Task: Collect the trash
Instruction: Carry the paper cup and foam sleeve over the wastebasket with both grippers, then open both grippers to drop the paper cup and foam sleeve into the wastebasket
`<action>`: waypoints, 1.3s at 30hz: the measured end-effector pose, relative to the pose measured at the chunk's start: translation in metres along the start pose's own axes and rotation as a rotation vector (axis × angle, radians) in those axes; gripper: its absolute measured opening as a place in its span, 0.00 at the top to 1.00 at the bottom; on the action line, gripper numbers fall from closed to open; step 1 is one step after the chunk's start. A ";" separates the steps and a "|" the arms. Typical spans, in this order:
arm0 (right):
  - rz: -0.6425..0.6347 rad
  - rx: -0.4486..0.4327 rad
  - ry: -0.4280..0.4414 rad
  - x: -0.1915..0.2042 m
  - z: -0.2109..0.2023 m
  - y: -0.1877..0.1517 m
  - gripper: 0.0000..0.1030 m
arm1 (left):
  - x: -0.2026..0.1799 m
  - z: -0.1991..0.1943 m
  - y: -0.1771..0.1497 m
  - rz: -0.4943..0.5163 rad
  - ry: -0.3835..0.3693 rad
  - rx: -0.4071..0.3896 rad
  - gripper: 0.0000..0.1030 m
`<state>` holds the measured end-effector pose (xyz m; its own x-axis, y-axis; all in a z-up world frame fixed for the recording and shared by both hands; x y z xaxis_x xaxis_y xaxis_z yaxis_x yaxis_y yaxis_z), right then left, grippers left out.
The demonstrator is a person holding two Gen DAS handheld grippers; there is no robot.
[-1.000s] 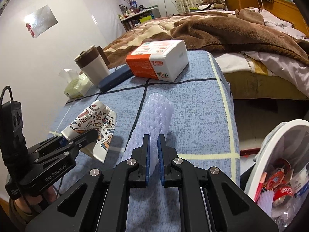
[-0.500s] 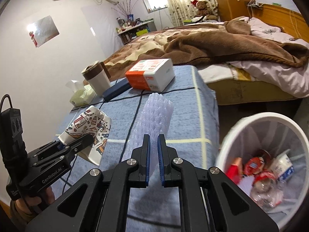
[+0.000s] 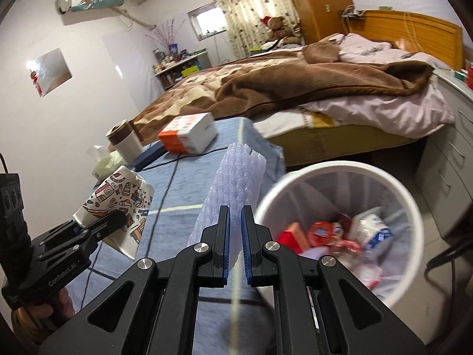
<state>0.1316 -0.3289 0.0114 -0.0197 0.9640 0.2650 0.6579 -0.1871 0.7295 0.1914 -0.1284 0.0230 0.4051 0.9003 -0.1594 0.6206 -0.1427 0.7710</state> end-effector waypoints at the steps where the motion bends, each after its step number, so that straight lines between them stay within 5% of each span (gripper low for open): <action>1: 0.006 -0.004 -0.008 -0.005 -0.003 0.000 0.92 | -0.007 0.002 0.000 0.007 -0.012 0.004 0.77; 16: 0.082 0.035 -0.195 -0.089 -0.013 -0.014 0.92 | -0.101 0.046 -0.012 0.100 -0.151 0.080 0.77; 29: 0.057 0.099 -0.281 -0.122 -0.003 -0.025 0.92 | -0.131 0.076 -0.019 0.139 -0.140 0.118 0.76; 30: 0.058 0.106 -0.276 -0.122 -0.002 -0.025 0.92 | -0.131 0.077 -0.019 0.135 -0.142 0.121 0.73; 33: 0.056 0.109 -0.273 -0.123 -0.002 -0.027 0.90 | -0.129 0.078 -0.019 0.115 -0.139 0.123 0.44; 36: 0.054 0.108 -0.275 -0.123 -0.002 -0.028 0.82 | -0.129 0.073 -0.017 0.118 -0.138 0.104 0.41; 39: 0.063 0.093 -0.270 -0.122 -0.007 -0.028 0.52 | -0.126 0.069 -0.016 0.107 -0.133 0.095 0.34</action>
<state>0.1106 -0.4421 -0.0370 0.2165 0.9687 0.1212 0.7181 -0.2421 0.6524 0.1767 -0.2678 -0.0112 0.5530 0.8168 -0.1646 0.6276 -0.2784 0.7270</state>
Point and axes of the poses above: each gripper's, at about its wrist camera, not at the fingertips, and z roughly the way its jaws point, x to its left, y to its top, the point moved 3 cm from there along z, roughly the way its jaws point, and after that the axes turned 4 degrees about -z, right-handed, at the moved point
